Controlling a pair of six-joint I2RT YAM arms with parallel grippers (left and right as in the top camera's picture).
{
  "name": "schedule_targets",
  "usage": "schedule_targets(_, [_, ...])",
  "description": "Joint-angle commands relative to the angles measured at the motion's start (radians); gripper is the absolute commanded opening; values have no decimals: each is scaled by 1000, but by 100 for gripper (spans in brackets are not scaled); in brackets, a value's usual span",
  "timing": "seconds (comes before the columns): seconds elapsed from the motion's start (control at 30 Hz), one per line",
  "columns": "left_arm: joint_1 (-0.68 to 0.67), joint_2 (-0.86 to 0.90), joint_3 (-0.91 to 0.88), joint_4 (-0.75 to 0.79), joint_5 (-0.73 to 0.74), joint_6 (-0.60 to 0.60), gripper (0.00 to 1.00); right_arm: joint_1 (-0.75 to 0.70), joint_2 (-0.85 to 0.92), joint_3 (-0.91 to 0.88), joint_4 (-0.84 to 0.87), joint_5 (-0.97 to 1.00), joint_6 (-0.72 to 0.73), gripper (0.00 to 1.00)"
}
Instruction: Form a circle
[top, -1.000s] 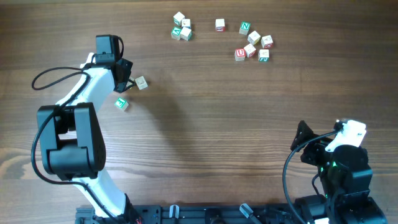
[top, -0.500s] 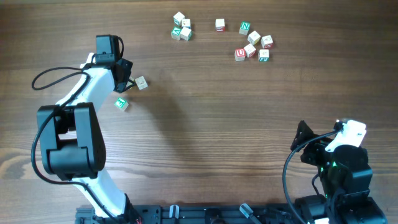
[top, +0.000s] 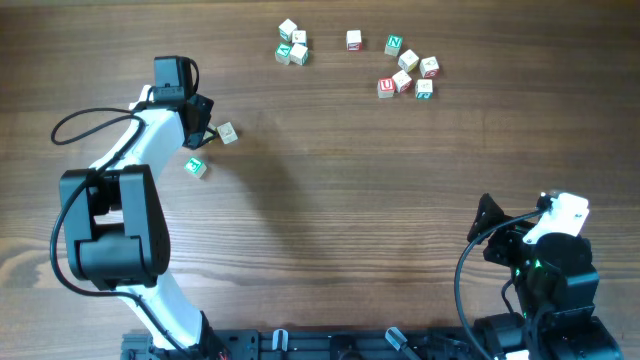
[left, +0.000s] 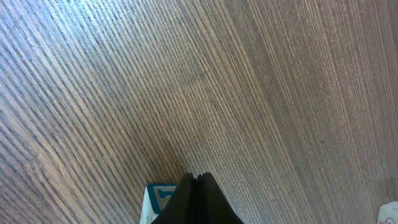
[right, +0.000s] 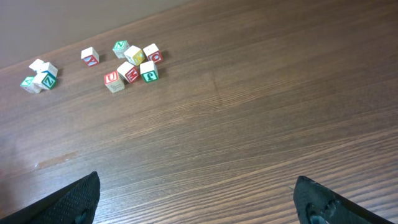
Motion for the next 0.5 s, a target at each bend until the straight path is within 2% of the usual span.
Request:
schedule_targets(0.0, [-6,-1,14,-5,10,-9,4,1,4,-4,2,-9,-10,100])
schedule_targets(0.47, [-6,-1,14,-5,18,-9,4,1,4,-4,2,-8,-10,100])
